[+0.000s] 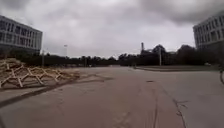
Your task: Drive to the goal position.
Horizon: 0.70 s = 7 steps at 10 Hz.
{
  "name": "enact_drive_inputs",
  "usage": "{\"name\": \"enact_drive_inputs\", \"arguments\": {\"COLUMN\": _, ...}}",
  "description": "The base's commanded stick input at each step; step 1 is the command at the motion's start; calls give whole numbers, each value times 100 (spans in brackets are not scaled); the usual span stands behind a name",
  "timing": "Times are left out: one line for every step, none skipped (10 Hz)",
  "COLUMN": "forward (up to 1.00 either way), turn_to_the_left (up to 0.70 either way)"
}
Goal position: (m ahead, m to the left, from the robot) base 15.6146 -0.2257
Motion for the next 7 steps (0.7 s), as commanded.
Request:
{"name": "enact_drive_inputs", "arguments": {"forward": 100, "turn_to_the_left": -2}}
{"name": "enact_drive_inputs", "arguments": {"forward": 100, "turn_to_the_left": -2}}
{"name": "enact_drive_inputs", "arguments": {"forward": 100, "turn_to_the_left": -2}}
{"name": "enact_drive_inputs", "arguments": {"forward": 100, "turn_to_the_left": -2}}
{"name": "enact_drive_inputs", "arguments": {"forward": 100, "turn_to_the_left": -2}}
{"name": "enact_drive_inputs", "arguments": {"forward": 100, "turn_to_the_left": -2}}
{"name": "enact_drive_inputs", "arguments": {"forward": 100, "turn_to_the_left": -2}}
